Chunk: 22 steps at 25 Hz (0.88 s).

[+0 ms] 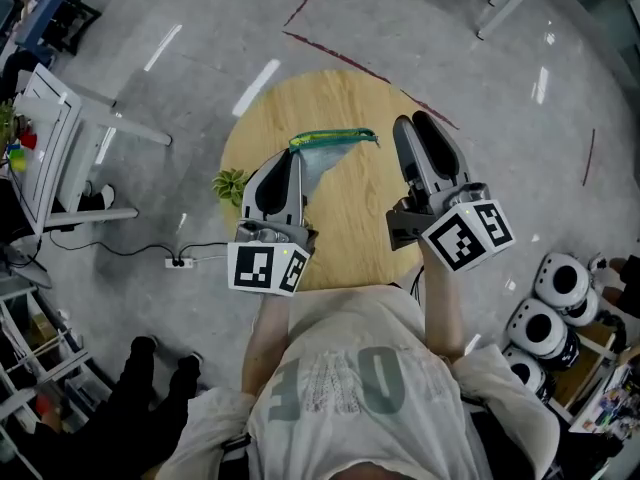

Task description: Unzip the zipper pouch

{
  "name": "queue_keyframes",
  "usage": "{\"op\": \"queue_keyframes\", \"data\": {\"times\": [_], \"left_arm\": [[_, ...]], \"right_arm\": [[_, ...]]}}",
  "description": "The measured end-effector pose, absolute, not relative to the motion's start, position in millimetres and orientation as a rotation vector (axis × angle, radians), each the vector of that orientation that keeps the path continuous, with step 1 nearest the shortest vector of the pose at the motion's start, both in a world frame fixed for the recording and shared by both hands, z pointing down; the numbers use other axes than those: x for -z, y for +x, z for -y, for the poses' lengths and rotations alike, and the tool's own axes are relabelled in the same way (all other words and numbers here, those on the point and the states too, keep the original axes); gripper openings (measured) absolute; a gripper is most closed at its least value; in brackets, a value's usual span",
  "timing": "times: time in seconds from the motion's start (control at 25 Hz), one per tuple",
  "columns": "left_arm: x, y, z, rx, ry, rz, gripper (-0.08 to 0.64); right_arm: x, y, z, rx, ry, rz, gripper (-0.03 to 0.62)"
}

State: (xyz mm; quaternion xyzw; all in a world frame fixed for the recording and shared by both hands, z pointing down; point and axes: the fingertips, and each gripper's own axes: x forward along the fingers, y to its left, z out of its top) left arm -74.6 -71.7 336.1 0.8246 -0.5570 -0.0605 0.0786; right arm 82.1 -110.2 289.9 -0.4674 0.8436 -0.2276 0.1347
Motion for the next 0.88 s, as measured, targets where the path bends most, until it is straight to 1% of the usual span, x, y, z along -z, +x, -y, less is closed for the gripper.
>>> {"op": "queue_keyframes", "data": {"times": [0.28, 0.48, 0.64, 0.88], "left_arm": [[-404.2, -88.2, 77.9, 0.216, 2.189, 1.579, 0.028], [-452.9, -113.2, 77.4, 0.180, 1.996, 1.592, 0.028], [-480.7, -136.5, 73.0, 0.180, 1.867, 1.632, 0.028], [-512.1, -157.7, 66.3, 0.091, 1.779, 1.694, 0.028]], "right_arm": [[-298.2, 83.8, 112.8, 0.680, -1.362, -2.451, 0.141], [-305.0, 80.8, 117.3, 0.705, -1.355, -2.460, 0.141], [-311.0, 76.7, 119.5, 0.727, -1.343, -2.472, 0.141], [-317.9, 73.5, 120.2, 0.751, -1.333, -2.487, 0.141]]}}
